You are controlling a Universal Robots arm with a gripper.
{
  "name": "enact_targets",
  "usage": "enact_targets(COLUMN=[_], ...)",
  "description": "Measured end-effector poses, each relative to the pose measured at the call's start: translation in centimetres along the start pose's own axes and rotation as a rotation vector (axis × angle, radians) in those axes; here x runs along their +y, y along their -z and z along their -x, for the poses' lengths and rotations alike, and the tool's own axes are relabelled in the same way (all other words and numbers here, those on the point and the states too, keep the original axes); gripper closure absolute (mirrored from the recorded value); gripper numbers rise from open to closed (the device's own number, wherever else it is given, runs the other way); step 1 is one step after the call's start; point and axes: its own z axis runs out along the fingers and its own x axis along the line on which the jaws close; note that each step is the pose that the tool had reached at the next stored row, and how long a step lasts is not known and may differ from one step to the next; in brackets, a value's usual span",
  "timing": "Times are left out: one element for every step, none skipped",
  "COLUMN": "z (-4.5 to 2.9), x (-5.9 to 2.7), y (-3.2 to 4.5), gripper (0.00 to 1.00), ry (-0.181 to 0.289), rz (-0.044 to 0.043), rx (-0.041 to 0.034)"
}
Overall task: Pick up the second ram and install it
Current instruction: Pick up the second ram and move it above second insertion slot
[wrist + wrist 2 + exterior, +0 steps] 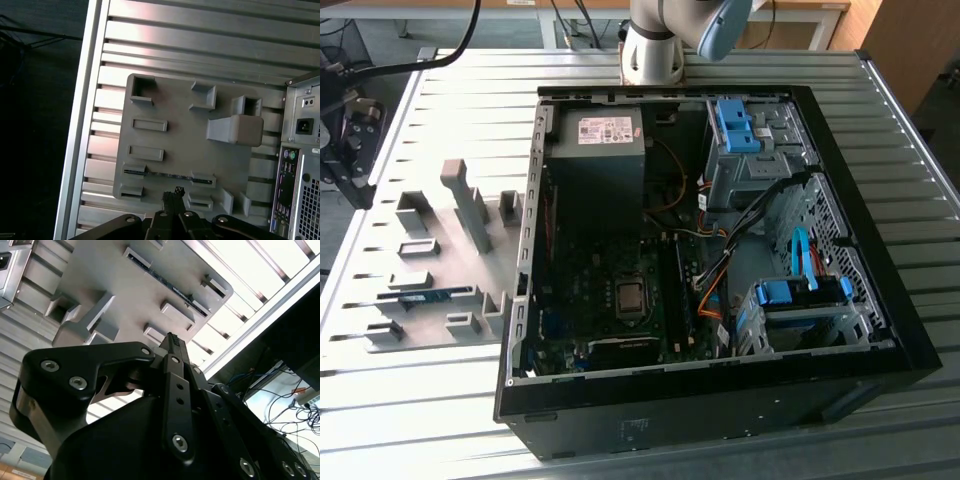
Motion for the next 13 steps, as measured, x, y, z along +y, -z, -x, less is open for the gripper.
enact_targets(z=[0.00,0.00,0.00,0.00,0.00,0.00,0.00,0.00,0.00,-0.01,0.00,-0.01,-0.01], x=[0.00,0.00,0.00,0.00,0.00,0.00,0.00,0.00,0.00,0.00,0.00,0.00,0.00], y=[0.00,0.00,0.00,0.00,0.00,0.00,0.00,0.00,0.00,0.00,0.00,0.00,0.00], gripper=[0.89,0.89,0.89,0.89,0.89,0.89,0.89,0.89,0.89,0.89,0.89,0.89,0.89], ry=[0.004,0.007,0.011,0.014,0.017,0.021,0.024,0.027,0.031,0.035,0.039,0.044,0.048], rz=[0.0000,0.0000,-0.0001,-0.0001,-0.0001,-0.0001,-0.0002,-0.0002,-0.0002,-0.0002,-0.0003,-0.0003,-0.0003], rx=[0.0002,0.0003,0.0005,0.0006,0.0007,0.0008,0.0010,0.0011,0.0012,0.0013,0.0015,0.0017,0.0019])
